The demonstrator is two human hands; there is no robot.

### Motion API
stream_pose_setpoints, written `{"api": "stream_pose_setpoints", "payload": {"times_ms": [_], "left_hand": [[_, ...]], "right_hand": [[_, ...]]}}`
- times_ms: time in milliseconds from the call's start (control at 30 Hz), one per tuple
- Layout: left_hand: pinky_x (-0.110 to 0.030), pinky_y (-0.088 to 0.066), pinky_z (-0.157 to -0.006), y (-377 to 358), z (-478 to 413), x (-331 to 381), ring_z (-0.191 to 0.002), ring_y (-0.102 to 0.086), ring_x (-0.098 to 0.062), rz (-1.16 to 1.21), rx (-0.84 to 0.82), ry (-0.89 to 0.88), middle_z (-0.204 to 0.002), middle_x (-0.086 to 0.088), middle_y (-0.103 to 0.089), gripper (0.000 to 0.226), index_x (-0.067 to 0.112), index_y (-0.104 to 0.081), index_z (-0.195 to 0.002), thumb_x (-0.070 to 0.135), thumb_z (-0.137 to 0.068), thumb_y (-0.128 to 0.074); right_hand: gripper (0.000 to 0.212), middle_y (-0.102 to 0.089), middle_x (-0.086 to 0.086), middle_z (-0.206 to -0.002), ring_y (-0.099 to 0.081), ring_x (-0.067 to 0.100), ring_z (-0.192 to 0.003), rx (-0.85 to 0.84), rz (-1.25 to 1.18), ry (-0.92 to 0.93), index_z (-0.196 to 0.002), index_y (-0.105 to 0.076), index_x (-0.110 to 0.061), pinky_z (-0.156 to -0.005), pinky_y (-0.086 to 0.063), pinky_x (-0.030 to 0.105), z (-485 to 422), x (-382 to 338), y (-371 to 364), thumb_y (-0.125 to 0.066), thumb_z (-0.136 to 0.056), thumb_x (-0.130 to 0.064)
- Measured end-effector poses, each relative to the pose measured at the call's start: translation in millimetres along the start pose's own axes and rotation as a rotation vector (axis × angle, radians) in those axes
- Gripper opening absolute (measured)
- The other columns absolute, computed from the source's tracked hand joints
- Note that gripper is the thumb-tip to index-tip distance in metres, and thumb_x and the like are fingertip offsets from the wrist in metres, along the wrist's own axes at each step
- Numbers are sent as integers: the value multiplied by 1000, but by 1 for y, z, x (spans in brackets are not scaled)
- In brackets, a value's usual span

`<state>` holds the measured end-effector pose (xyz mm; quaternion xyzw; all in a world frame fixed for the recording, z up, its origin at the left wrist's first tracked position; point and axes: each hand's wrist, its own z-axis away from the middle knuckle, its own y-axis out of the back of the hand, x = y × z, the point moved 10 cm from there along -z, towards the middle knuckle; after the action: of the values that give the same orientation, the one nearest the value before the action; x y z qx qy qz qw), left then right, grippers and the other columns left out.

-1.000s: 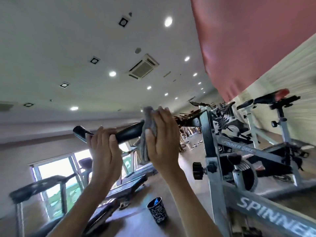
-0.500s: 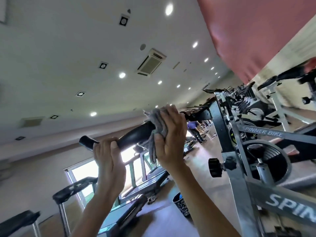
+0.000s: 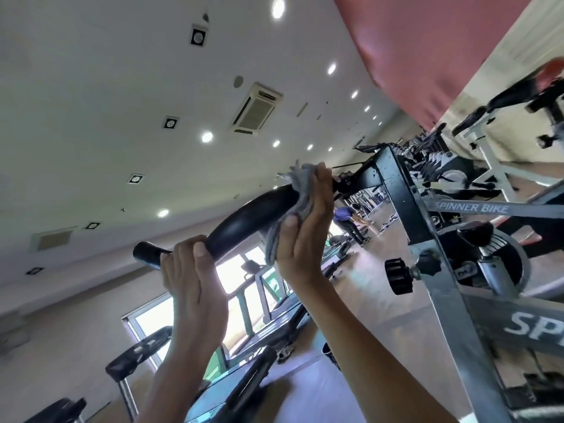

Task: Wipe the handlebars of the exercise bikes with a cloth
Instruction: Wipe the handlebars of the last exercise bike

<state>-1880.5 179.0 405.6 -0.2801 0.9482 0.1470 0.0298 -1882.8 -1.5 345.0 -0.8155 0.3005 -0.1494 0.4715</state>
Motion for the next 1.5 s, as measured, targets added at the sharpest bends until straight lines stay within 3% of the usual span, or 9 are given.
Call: {"api": "stream_pose_setpoints", "payload": {"times_ms": [100, 333, 600, 733, 867, 967, 1233, 1333, 1500], "left_hand": [[-37, -24, -80, -1, 2, 0, -78, -27, -16, 14, 13, -14, -78, 10, -35, 28, 23, -35, -79, 26, -100, -16], [-22, -31, -88, 1, 1, -19, -96, -42, -16, 73, 63, 22, -110, -8, -55, 52, 15, -54, -109, 50, -95, -18], [-37, -26, -81, 0, 1, -4, -80, -30, -12, 44, 42, -31, -82, 12, -41, 35, 17, -42, -88, 37, -97, -16], [-50, -34, -92, 3, -1, -12, -88, -38, -9, 52, -34, -107, -89, 17, -47, 36, 31, -47, -97, 47, -97, -15], [-45, -1, -118, 12, -3, -34, -133, -26, 12, 14, -92, -212, -127, 43, -42, 44, 43, -46, -127, 49, -97, -15], [-37, 17, -117, 26, -11, -71, -146, -15, -7, -120, 10, -158, -148, 8, -41, 58, 26, -49, -136, 48, -99, -10], [-49, -23, -115, 20, -15, -85, -137, -35, -34, 17, 47, -174, -120, -1, -58, 48, 18, -57, -118, 37, -102, -16], [-43, -23, -114, 28, -19, -81, -130, -42, -32, 0, 47, -197, -110, 2, -61, 46, 20, -60, -111, 35, -102, -17], [-40, -22, -114, 26, -23, -80, -119, -46, -31, 24, 29, -221, -103, 5, -60, 46, 20, -61, -107, 34, -100, -17]], "right_hand": [[45, -31, 19, -143, -23, 34, -143, -44, 96, 268, -136, -27, -11, -114, -24, 59, -1, -17, -6, -24, -102, -41], [49, -26, 17, -147, -25, 40, -141, -19, 105, 212, -137, -28, -9, -109, -27, 64, 1, -15, -3, -24, -102, -44], [56, -32, 11, -149, -29, 34, -143, 13, 8, 55, -140, -29, -14, -115, -26, 53, -7, -8, 3, -19, -101, -53], [52, -32, 17, -145, -29, 40, -140, -53, 157, 340, -133, -34, -10, -110, -28, 61, 3, -46, -8, -21, -102, -49], [56, -31, 11, -148, -33, 34, -138, -26, 224, 230, -143, -27, -16, -107, -32, 60, -6, -31, 1, -17, -101, -53], [55, -4, 7, -162, -16, 31, -147, -85, 508, 577, -149, -12, -25, -114, -27, 58, 26, -60, -15, -28, -101, -48], [48, -22, 14, -152, 0, 22, -150, -273, 850, 860, -144, -24, -24, -121, -5, 51, 50, -97, -44, -29, -102, -48], [48, -33, 10, -145, -18, 27, -146, -446, 1023, 1074, -140, -37, -23, -120, -1, 47, 69, -106, -66, -38, -100, -50], [48, -52, 12, -132, -40, 32, -130, -466, 1073, 811, -130, -50, -20, -116, -8, 52, 45, -119, -57, -36, -97, -52]]}}
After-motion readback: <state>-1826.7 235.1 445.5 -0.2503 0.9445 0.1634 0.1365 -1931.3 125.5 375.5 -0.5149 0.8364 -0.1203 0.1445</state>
